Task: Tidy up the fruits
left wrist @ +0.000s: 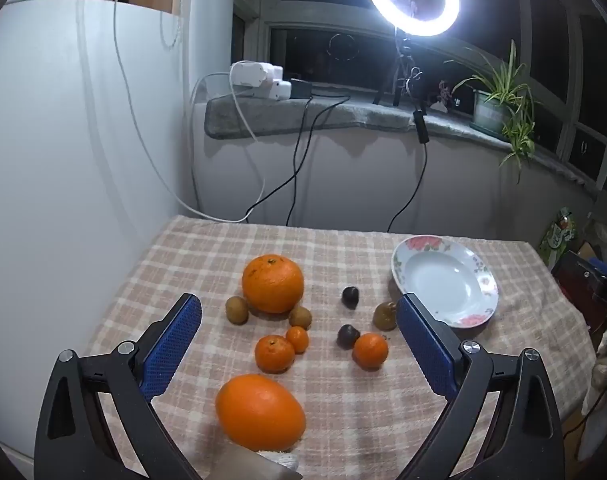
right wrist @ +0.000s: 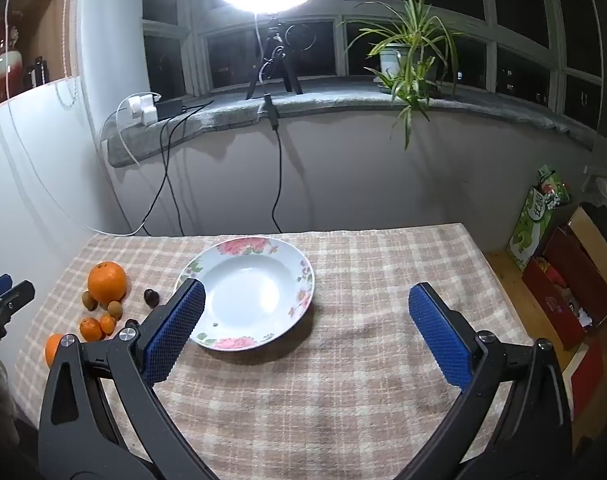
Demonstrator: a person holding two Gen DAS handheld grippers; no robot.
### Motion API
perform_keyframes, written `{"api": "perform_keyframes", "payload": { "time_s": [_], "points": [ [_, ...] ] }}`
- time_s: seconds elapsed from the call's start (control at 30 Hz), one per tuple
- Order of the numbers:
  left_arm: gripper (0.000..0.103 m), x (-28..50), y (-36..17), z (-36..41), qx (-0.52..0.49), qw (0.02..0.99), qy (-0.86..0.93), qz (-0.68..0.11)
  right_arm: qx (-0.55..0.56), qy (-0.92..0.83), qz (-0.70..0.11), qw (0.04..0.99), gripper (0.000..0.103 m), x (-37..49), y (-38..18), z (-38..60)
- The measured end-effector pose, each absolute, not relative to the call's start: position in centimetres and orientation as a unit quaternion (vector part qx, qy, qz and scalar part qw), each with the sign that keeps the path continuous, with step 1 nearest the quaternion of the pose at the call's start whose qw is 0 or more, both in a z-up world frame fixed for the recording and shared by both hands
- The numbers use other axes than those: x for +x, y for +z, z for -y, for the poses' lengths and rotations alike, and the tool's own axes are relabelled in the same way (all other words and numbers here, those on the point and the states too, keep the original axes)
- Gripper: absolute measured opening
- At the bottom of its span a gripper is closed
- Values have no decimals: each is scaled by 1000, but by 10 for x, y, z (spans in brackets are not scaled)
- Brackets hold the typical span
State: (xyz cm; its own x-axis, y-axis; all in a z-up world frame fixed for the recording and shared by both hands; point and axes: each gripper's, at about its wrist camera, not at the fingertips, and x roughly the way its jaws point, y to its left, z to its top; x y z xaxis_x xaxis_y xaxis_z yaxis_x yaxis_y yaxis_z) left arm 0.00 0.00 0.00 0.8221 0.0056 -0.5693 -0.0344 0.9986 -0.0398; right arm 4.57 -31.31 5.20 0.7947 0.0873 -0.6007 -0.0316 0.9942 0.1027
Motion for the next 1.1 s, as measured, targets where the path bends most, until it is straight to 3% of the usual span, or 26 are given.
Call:
{"api": "perform_keyframes", "payload": {
  "time_s": [1.1],
  "points": [
    [98, -1, -4, -5, -50, 953, 7, -300, 28, 2, -317, 948, 103, 43, 58, 301]
  ]
}}
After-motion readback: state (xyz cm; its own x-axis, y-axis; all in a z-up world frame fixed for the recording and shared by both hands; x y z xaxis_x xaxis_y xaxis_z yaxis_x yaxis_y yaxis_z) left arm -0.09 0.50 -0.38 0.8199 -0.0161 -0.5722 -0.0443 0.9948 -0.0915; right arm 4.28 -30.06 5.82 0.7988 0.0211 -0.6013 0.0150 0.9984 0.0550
